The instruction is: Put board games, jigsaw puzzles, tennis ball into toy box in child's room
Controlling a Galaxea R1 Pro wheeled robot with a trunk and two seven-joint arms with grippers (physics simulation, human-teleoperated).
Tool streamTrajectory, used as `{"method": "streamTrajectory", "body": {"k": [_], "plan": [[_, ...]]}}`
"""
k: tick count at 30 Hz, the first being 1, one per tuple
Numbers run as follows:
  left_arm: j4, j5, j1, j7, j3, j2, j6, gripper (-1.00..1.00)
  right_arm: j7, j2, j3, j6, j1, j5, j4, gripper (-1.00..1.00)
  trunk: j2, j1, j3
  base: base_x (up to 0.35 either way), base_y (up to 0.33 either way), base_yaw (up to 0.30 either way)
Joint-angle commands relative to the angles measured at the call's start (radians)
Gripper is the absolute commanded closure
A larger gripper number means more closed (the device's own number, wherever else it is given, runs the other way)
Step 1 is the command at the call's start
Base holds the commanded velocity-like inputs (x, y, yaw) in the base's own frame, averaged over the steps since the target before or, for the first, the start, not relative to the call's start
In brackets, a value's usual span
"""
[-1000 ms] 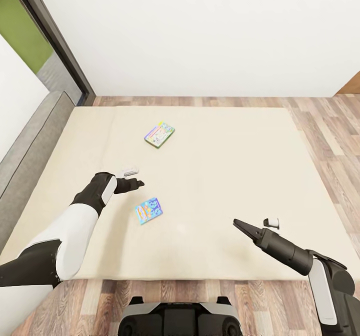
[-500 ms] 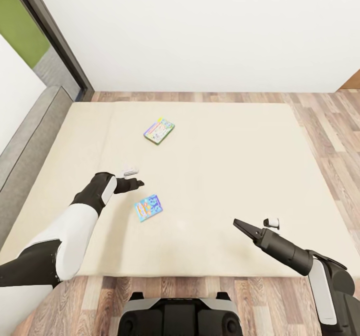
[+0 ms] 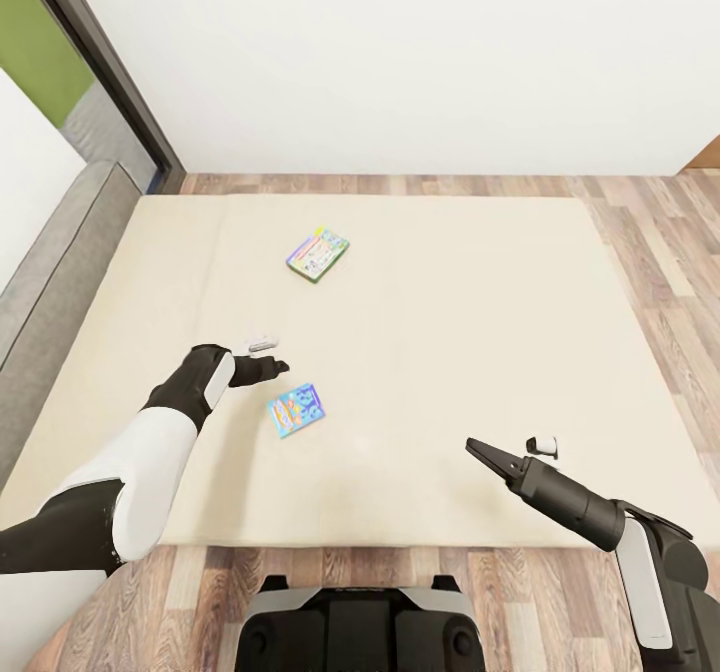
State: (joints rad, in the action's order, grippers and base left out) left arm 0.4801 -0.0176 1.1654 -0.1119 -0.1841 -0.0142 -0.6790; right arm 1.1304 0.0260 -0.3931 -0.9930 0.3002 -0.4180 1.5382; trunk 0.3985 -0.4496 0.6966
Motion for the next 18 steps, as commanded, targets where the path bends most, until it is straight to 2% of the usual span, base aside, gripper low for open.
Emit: {"method": "streamTrajectory", "body": {"k": [1,7,18], "plan": [[0.001,-0.001,0.000,-0.002,-0.006,-0.001,-0.005,-1.00,0.003,0.000,0.000,-0.004,0.001,0.001,0.000,-1.00,0.002,0.000,0.003,0.000,0.000,0.000],[0.000,-0.001,0.000,-0.002,-0.006,-0.001,0.029,-1.00,0.003,0.000,0.000,-0.003,0.001,0.001,-0.001,-1.00,0.002,0.000,0.013,0.000,0.000,0.000],[-0.005,0.001,-0.001,-0.002,-0.006,-0.001,0.041,-1.00,0.003,0.000,0.002,-0.001,0.002,0.001,-0.001,-1.00,0.002,0.000,0.031,0.000,0.000,0.000]]}}
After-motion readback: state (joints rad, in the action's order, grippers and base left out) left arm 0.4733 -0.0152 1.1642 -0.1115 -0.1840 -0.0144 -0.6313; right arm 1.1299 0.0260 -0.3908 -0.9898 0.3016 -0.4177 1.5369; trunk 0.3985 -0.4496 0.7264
